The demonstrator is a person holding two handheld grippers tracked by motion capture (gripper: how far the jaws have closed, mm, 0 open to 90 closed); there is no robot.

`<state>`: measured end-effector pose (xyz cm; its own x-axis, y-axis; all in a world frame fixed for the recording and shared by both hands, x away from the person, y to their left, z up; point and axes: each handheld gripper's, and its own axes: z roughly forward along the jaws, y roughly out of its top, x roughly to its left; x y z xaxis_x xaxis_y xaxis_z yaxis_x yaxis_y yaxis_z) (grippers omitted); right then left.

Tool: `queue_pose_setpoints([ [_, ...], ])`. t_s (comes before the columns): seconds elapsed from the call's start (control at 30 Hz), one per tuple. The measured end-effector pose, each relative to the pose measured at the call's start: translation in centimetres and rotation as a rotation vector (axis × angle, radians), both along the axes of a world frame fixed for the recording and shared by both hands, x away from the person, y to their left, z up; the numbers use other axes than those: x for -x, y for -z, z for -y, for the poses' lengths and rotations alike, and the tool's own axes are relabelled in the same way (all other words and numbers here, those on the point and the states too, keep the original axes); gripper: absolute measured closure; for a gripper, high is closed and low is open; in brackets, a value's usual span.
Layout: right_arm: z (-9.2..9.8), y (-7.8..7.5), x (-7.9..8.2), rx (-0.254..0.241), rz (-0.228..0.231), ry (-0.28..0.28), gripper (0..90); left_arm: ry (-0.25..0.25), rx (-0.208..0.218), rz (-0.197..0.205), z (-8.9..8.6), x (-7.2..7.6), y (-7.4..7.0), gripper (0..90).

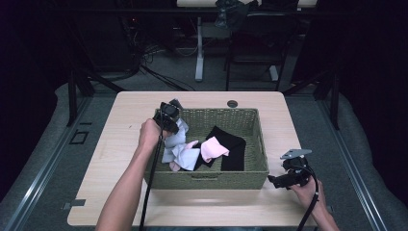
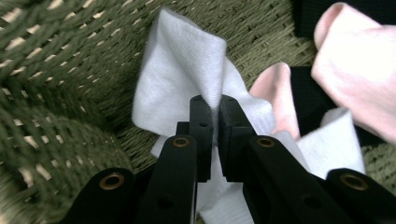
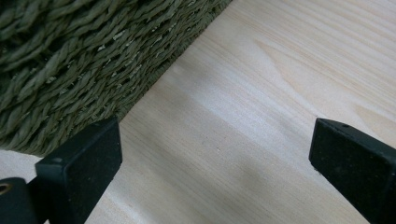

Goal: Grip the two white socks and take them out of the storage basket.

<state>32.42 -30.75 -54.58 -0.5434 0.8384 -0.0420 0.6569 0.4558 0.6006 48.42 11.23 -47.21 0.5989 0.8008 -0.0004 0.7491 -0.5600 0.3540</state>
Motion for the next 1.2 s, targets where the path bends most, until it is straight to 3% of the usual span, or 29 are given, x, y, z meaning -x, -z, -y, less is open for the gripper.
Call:
queue_pose_setpoints([
  [0.47,-0.1,0.1,-0.1,0.004,-0.006,-0.001,2.1,0.044,0.004,0.112,-0.5,1.9,-4.8,86.2],
  [0.97,0.0,0.3,-0.1,0.000,-0.015,0.001,2.1,0.077,0.003,0.151,-0.7,2.7,-8.6,86.2],
  [1.2,-0.1,0.4,-0.2,0.006,-0.024,0.000,2.1,0.082,0.023,0.179,-0.9,3.1,-10.7,86.2],
])
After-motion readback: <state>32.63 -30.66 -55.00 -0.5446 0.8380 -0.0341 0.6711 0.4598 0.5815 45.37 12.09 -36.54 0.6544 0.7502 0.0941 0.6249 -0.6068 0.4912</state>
